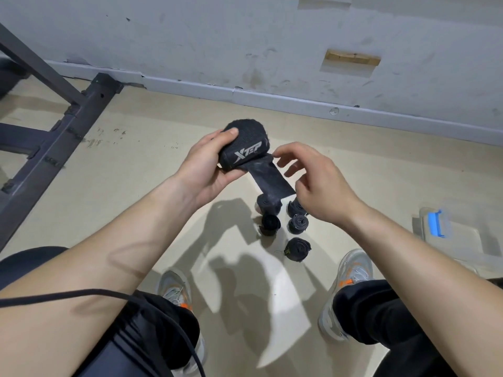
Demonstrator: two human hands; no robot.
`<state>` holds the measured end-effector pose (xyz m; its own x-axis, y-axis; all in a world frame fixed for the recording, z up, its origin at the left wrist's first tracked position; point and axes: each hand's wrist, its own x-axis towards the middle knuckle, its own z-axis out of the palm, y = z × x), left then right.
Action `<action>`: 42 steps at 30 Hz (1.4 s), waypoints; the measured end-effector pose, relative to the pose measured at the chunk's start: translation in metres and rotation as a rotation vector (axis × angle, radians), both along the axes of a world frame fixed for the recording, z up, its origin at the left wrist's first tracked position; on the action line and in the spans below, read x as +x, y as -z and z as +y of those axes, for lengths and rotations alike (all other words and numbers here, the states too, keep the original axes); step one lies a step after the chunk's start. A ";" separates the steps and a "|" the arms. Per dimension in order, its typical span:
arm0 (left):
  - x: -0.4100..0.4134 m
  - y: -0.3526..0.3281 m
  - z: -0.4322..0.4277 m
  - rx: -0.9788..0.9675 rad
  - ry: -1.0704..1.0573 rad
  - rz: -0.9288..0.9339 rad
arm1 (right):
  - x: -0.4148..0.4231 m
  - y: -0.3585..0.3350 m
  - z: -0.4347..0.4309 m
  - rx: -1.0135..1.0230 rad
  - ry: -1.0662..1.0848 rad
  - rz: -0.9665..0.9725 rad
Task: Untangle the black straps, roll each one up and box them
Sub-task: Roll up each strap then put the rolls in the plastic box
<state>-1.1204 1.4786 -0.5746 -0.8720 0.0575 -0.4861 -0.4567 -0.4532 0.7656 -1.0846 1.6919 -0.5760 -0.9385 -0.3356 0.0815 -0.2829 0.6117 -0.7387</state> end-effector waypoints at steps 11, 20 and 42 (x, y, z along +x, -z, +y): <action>0.004 0.001 0.005 -0.037 -0.010 -0.011 | -0.001 -0.019 -0.006 0.073 -0.082 0.349; 0.025 0.011 0.035 -0.245 0.029 0.202 | 0.000 -0.033 -0.011 -0.119 -0.049 0.309; 0.043 0.006 0.063 -0.249 0.016 0.165 | -0.003 -0.004 -0.040 -0.548 0.445 -0.046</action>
<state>-1.0776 1.5411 -0.5806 -0.9403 -0.0310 -0.3390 -0.3228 -0.2356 0.9167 -1.0877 1.6520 -0.5717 -0.9836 0.1585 0.0858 -0.0534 0.1985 -0.9787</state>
